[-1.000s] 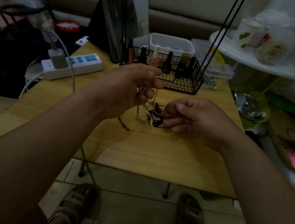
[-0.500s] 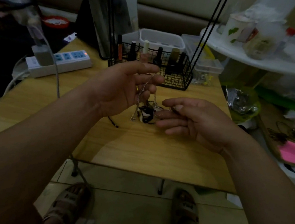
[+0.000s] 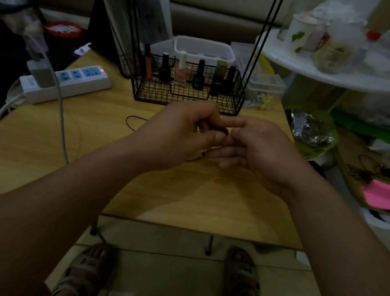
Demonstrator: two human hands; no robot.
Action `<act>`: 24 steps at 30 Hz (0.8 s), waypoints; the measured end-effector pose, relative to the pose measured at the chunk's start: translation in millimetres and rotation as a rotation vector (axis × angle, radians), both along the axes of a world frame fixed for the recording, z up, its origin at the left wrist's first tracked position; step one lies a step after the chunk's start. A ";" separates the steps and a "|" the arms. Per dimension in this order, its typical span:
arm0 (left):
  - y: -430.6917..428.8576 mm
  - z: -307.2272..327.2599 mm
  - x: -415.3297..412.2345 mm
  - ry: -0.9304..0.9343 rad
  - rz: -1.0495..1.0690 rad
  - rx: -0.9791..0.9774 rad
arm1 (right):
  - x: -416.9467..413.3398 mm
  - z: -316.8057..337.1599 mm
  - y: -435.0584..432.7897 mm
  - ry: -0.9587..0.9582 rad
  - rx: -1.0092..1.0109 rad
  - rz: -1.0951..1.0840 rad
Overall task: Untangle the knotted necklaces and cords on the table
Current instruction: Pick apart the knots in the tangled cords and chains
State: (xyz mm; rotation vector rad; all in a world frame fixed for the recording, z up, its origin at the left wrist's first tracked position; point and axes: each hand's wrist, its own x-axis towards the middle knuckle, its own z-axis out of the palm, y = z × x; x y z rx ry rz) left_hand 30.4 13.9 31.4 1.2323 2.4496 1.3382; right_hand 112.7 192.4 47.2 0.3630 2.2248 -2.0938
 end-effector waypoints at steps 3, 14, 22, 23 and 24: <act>-6.0 9.0 -2.6 -0.169 0.012 0.045 | 0.7 2.0 7.8 0.000 -0.009 -0.067; -13.0 15.9 -1.1 -0.400 -0.015 -0.008 | 4.0 -3.7 4.5 0.138 0.286 -0.078; -15.5 18.6 -6.2 -0.460 0.042 0.006 | 4.0 -7.0 -0.1 0.038 0.449 -0.013; -17.0 19.3 -8.3 -0.482 0.057 0.023 | 4.6 -7.5 2.3 -0.008 0.528 0.046; -18.6 19.8 -10.2 -0.508 0.063 0.039 | 5.4 -8.8 3.8 -0.048 0.597 0.108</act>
